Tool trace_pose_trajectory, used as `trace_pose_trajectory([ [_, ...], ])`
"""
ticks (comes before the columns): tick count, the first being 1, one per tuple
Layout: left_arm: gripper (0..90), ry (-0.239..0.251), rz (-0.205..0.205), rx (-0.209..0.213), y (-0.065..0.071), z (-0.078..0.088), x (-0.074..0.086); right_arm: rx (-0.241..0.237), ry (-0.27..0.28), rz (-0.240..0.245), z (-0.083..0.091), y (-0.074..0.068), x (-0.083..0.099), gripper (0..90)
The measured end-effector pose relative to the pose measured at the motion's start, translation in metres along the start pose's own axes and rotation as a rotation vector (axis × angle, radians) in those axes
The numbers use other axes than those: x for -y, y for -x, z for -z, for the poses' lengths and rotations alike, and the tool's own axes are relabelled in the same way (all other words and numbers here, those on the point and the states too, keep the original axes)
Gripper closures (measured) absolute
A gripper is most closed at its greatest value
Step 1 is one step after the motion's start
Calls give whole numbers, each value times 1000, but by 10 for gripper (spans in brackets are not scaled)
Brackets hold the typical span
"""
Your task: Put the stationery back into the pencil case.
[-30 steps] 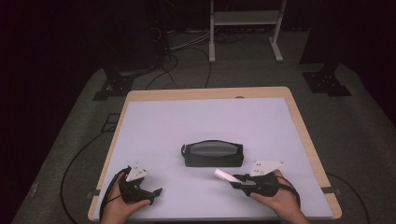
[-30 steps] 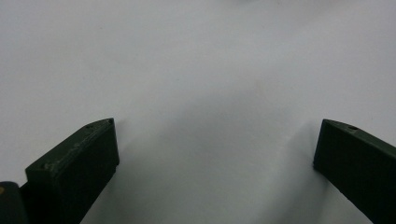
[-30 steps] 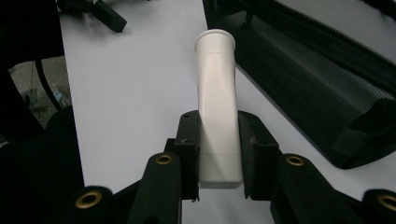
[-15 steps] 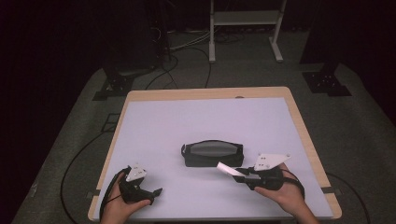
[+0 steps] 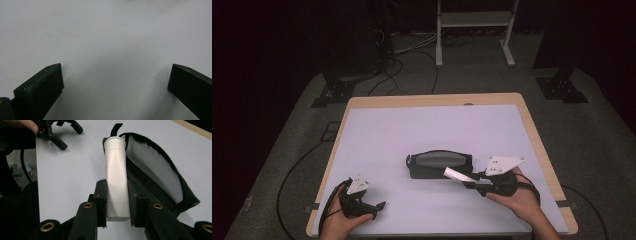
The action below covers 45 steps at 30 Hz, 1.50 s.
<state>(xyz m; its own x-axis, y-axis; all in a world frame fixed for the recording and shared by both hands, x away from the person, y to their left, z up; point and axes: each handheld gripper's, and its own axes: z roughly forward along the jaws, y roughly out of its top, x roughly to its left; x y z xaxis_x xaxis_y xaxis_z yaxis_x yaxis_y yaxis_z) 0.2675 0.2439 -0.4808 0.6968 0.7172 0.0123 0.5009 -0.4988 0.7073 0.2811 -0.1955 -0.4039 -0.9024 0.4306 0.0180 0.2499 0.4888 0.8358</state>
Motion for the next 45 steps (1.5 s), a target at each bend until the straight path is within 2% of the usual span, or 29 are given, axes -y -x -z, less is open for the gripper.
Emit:
trace_pose_trajectory([
  [12, 0, 0, 0, 0, 0, 0, 0, -8, 1, 26, -1, 13, -16, 705],
  [28, 0, 0, 0, 0, 0, 0, 0, -20, -10, 44, -13, 29, -34, 705],
  [35, 0, 1, 3, 2, 0, 0, 0, -30, -43, 61, -20, 35, -44, 705],
  [36, 0, 1, 4, 2, 0, 0, 0, -31, -55, 76, -23, 37, -47, 705],
  [45, 0, 3, 3, 1, 0, 0, 0, -44, -84, 94, -35, 45, -54, 705],
])
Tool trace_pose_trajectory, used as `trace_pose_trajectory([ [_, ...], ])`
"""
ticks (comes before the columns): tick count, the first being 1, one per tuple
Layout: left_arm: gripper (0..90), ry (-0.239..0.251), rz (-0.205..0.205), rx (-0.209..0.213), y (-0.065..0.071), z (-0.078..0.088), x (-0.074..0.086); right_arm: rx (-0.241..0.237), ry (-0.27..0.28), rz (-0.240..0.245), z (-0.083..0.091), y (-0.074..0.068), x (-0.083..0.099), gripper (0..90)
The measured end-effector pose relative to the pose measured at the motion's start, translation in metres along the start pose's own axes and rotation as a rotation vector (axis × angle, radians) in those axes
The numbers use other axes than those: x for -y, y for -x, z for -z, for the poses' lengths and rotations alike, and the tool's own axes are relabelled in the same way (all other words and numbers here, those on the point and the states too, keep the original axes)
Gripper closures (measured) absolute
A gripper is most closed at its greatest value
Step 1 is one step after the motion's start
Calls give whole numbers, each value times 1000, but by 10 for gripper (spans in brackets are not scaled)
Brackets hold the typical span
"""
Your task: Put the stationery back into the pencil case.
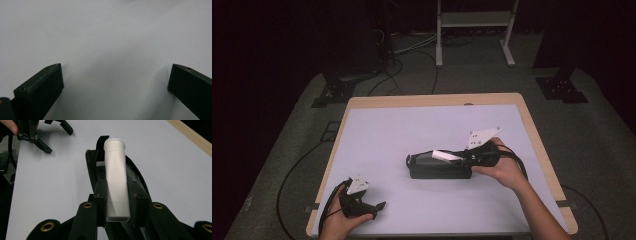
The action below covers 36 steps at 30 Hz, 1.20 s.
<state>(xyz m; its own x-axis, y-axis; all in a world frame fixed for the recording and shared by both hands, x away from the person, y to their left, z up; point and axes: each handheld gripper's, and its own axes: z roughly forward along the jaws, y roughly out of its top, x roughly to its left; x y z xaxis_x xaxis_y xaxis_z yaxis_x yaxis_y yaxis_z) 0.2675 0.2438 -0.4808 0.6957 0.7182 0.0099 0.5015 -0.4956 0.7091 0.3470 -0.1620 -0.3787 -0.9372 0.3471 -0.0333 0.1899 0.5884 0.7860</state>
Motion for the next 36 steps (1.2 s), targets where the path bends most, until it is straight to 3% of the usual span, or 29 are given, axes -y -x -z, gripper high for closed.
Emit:
trace_pose_trajectory([
  [19, 0, -4, -7, -1, -1, 0, 0, -20, -64, -4, -27, 14, 0, 705],
  [30, 0, -5, -8, -1, -1, 0, 0, -28, -80, -6, -35, 17, 2, 704],
  [36, 0, -4, -9, -1, -1, 0, 0, -25, -62, 3, -36, 16, 1, 686],
])
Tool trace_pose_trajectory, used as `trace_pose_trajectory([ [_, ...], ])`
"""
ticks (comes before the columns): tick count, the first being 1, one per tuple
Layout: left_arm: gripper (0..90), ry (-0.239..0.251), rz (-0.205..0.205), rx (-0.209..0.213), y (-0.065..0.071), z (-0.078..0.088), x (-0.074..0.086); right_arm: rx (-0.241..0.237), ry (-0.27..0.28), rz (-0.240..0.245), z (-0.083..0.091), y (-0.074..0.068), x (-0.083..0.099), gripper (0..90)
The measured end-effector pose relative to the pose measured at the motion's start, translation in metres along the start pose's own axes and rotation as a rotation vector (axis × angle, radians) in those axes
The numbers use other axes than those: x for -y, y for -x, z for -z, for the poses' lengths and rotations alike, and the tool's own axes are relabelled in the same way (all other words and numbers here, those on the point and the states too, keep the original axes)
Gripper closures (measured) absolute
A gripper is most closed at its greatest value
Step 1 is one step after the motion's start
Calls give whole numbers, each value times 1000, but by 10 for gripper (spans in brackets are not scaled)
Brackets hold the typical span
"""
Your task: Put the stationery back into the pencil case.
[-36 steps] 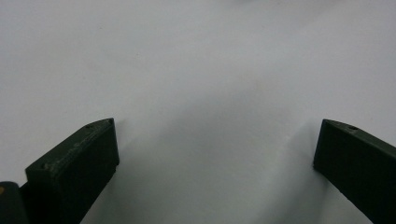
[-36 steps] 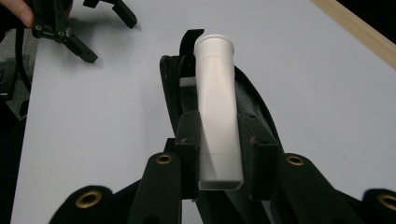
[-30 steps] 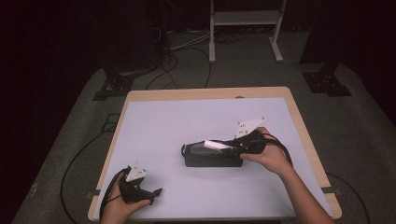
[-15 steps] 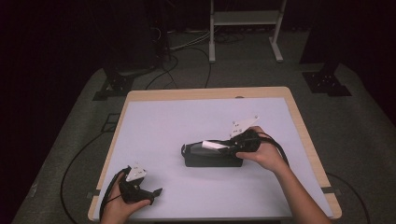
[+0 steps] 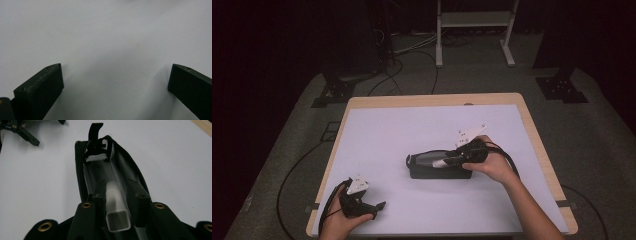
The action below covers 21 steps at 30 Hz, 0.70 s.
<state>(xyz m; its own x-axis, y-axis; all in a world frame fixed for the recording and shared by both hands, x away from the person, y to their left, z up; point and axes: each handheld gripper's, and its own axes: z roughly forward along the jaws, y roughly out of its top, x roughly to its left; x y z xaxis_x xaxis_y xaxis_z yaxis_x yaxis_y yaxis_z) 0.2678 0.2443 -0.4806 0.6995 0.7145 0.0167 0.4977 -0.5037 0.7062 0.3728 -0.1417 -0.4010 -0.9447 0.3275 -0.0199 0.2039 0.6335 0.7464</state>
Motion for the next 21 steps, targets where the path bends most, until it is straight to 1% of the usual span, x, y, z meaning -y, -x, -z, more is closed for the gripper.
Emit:
trace_pose_trajectory([
  [8, 0, 0, 0, 0, 0, 0, 0, 11, 17, -17, 7, 0, 1, 662],
  [10, 0, 6, 8, 1, 1, 0, 0, 13, 22, -15, 9, 1, 1, 653],
  [11, 0, 5, 7, 1, 0, 0, 0, 16, 26, -26, 11, 0, 1, 633],
  [12, 0, 6, 8, 1, 0, 0, 0, 19, 32, -55, 14, -2, 1, 606],
  [13, 0, 5, 9, 1, 1, 0, 0, 22, 34, -66, 16, -3, 1, 594],
  [14, 0, 5, 9, 1, 1, 0, 0, 22, 34, -66, 16, -3, 1, 594],
  [15, 0, 3, 8, 1, 0, 0, 0, 33, 42, -85, 19, -5, 1, 565],
  [16, 0, 4, 8, 0, 0, 0, 0, 35, 43, -83, 20, -5, 2, 547],
  [21, 0, 3, 9, 1, 0, 0, 0, 60, 60, -115, 26, -10, 6, 440],
])
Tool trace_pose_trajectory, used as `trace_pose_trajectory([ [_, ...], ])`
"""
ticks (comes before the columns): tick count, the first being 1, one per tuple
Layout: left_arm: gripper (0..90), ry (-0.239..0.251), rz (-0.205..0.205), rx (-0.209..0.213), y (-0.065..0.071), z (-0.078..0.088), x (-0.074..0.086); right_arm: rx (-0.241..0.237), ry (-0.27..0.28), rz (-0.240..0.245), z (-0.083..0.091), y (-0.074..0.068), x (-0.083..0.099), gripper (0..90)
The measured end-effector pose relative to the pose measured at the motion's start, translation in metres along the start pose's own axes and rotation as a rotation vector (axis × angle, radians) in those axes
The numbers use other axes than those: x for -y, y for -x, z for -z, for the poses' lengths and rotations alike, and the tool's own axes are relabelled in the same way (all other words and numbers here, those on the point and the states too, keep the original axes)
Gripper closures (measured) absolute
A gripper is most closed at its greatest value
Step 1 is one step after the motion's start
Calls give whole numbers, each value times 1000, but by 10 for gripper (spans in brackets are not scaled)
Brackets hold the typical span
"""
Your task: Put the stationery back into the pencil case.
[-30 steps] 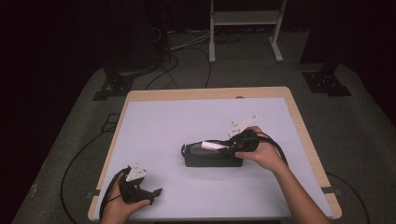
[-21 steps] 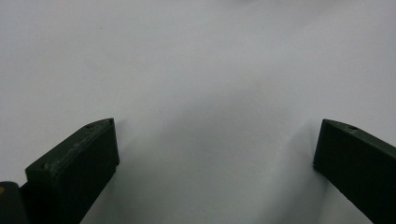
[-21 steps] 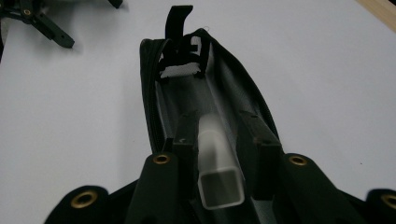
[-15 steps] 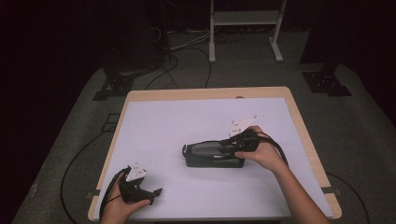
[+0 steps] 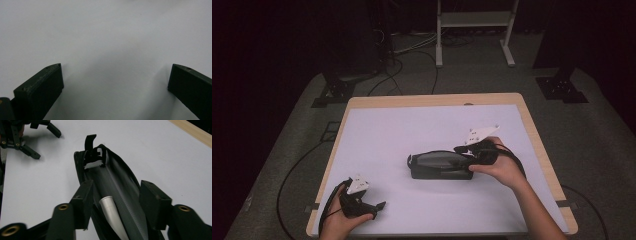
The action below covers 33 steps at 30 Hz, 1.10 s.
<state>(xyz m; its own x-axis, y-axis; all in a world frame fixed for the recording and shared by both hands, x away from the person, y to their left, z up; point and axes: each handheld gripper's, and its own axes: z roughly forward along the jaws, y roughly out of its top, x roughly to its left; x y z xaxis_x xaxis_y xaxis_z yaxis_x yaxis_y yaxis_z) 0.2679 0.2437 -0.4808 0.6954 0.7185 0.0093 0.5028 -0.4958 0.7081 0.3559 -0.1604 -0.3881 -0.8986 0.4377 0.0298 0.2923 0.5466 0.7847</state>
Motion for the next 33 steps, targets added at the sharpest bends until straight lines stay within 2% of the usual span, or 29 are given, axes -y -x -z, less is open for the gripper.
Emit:
trace_pose_trajectory([
  [11, 0, 0, 1, 1, 0, 0, 0, 57, 14, -41, 14, 2, 9, 229],
  [17, 0, 0, 0, 0, 0, 0, 0, 77, 19, -40, 19, 3, 15, 205],
  [24, 0, 1, 1, 0, 0, 0, 0, 107, 3, -64, 24, 3, 29, 196],
  [33, 0, -1, -2, 0, 0, 0, 0, 133, 7, -82, 35, -3, 50, 188],
])
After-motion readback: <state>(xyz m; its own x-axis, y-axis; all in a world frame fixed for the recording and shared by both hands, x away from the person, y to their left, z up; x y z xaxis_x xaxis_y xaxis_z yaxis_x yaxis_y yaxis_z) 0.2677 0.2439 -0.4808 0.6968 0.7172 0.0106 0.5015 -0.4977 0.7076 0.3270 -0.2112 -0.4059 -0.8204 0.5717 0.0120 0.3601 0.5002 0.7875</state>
